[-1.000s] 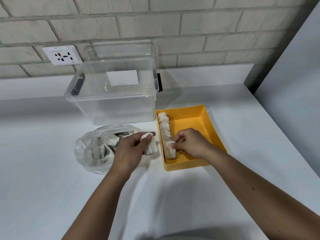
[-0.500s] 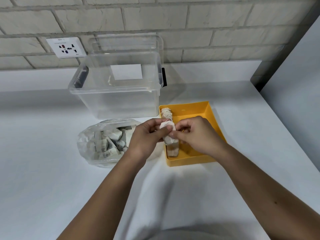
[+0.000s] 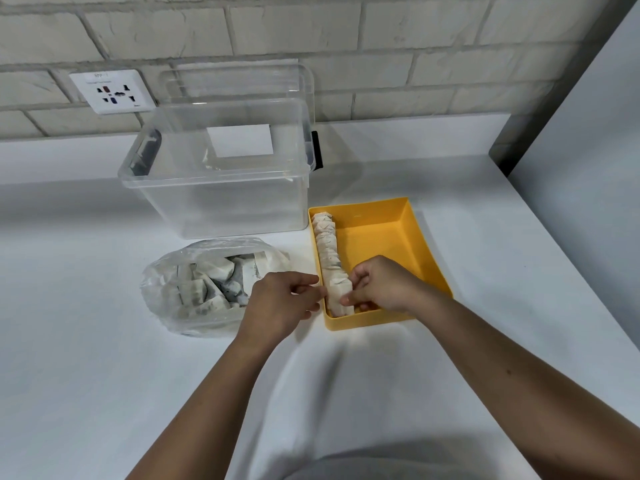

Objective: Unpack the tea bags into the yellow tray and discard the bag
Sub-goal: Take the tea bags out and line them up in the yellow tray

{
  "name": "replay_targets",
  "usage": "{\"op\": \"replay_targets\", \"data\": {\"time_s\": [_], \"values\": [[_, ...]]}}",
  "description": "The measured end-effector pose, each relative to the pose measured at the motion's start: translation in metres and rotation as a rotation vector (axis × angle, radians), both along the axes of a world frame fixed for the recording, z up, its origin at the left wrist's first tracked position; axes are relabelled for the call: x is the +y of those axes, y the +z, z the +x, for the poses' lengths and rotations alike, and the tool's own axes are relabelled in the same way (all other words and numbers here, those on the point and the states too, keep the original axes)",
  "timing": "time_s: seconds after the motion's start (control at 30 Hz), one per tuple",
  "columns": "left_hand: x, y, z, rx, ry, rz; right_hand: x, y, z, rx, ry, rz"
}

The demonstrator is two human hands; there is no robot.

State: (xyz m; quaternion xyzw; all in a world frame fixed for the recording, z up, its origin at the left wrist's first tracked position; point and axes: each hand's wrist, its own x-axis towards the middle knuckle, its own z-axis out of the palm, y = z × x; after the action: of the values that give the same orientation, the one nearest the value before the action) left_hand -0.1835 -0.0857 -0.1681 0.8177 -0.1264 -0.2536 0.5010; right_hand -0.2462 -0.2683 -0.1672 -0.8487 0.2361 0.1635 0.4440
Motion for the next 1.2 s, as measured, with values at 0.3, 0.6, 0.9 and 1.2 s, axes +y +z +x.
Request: {"op": "replay_targets", "data": {"time_s": [0.3,0.6,0.9,1.2], "values": [[-0.003,-0.003,-0.004,0.156,0.035,-0.076,0.0,-0.005,0.005,0.069,-0.015,-0.085],[-0.007,-0.003,-0.008,0.141,0.026,-0.089,0.003,-0.001,0.014,0.03,-0.034,-0.105],[-0.001,0.007,-0.01,0.169,0.017,-0.104,-0.001,0.011,0.007,-0.06,-0.054,-0.225],[0.059,0.039,0.013,0.004,0.142,-0.214,0.023,0.05,0.012,-0.481,-0.151,-0.345]]}}
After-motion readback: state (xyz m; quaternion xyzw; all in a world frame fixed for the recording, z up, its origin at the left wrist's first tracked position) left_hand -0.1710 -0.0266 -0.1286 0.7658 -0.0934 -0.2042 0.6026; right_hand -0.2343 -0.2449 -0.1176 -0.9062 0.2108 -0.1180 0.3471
